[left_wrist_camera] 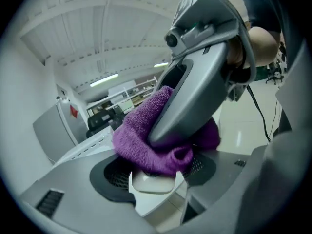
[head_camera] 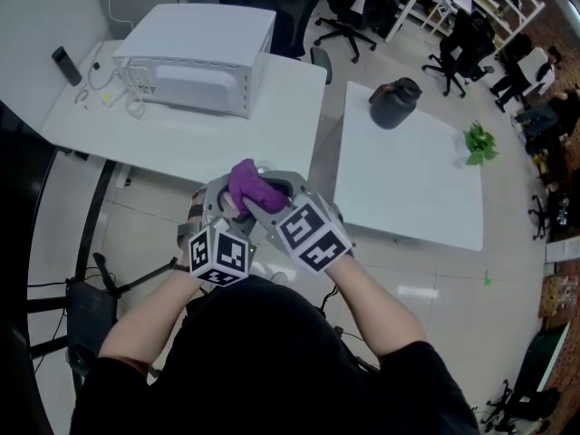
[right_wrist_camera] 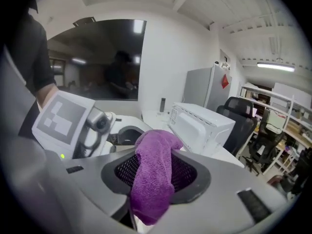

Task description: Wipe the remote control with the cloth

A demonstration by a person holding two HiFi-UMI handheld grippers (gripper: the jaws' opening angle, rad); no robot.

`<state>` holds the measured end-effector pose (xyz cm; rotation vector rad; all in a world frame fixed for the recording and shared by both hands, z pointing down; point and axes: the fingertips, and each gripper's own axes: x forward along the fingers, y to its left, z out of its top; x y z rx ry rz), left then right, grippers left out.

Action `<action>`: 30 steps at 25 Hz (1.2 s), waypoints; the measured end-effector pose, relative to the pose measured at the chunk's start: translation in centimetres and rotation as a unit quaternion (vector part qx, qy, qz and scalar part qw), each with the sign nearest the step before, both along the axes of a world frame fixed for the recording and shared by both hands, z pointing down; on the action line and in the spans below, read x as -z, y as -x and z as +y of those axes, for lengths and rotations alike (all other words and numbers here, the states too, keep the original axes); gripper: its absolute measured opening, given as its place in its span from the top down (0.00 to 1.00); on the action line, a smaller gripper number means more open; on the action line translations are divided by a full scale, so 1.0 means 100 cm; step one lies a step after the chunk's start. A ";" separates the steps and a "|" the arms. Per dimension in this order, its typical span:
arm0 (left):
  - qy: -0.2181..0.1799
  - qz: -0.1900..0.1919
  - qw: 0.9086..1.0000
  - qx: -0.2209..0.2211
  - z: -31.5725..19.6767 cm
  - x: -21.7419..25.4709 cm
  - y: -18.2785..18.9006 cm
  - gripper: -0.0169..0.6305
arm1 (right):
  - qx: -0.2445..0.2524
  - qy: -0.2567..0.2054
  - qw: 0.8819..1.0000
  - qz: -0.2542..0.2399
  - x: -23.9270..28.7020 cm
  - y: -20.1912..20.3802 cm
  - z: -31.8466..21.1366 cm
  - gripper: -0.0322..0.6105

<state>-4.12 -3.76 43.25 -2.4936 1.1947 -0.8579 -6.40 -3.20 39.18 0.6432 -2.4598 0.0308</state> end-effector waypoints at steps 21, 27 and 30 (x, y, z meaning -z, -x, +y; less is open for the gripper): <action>0.169 0.290 0.935 0.112 -0.014 -0.004 0.043 0.57 | -0.158 -0.013 0.986 -0.060 -0.019 -0.075 -0.021 0.69; 0.229 0.455 0.857 0.075 -0.011 0.036 0.033 0.57 | -0.092 0.005 0.991 -0.097 -0.034 -0.032 0.008 0.69; 0.256 0.535 0.804 0.047 -0.008 0.056 0.031 0.57 | -0.073 -0.039 0.985 -0.149 -0.005 -0.023 0.012 0.69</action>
